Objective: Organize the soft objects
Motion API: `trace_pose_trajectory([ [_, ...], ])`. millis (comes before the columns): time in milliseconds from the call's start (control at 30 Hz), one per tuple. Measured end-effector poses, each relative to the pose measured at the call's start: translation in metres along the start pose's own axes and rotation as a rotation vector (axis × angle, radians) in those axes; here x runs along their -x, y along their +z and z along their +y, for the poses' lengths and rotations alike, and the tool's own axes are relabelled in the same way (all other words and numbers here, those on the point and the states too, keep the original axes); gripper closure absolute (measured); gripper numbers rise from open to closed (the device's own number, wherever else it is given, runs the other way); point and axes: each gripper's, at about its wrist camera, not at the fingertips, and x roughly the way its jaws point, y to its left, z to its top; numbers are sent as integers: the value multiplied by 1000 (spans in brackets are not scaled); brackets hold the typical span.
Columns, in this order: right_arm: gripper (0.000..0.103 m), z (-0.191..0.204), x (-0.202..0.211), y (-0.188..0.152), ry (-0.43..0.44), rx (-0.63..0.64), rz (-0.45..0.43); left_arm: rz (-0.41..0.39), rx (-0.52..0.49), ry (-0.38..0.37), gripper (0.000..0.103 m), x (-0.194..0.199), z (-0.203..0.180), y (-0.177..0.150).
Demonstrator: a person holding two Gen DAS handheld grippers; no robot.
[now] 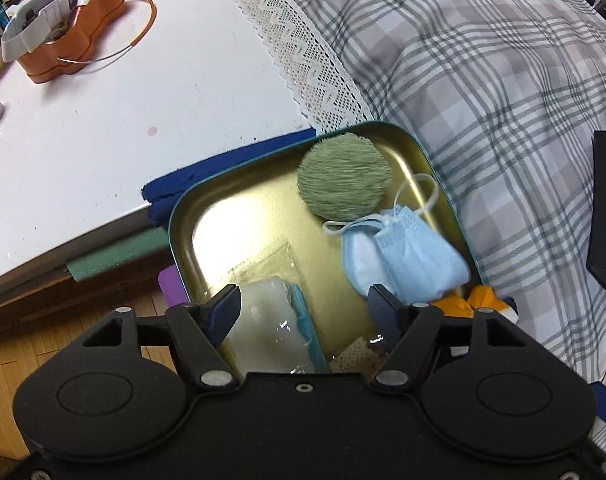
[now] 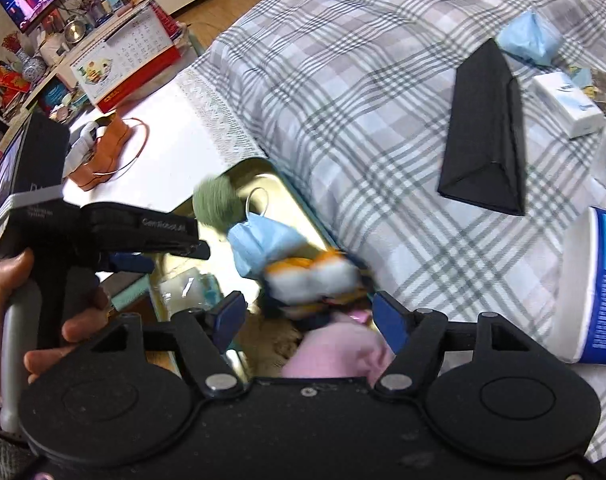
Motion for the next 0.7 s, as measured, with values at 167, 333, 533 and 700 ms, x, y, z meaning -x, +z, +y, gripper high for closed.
trace_pose_trajectory([
  [167,33,-19,14,-12,-33,-14,0,1,-25,-2,37,6,-10,-13],
  [333,33,-36,34,-31,-67,-4,-7,-3,-62,2,37,17,-25,-29],
  [533,33,-68,56,-55,-98,-39,-4,-10,-120,-8,36,30,-50,-51],
  [700,33,-105,72,-72,-137,-91,-5,-9,-194,-29,36,42,-83,-69],
])
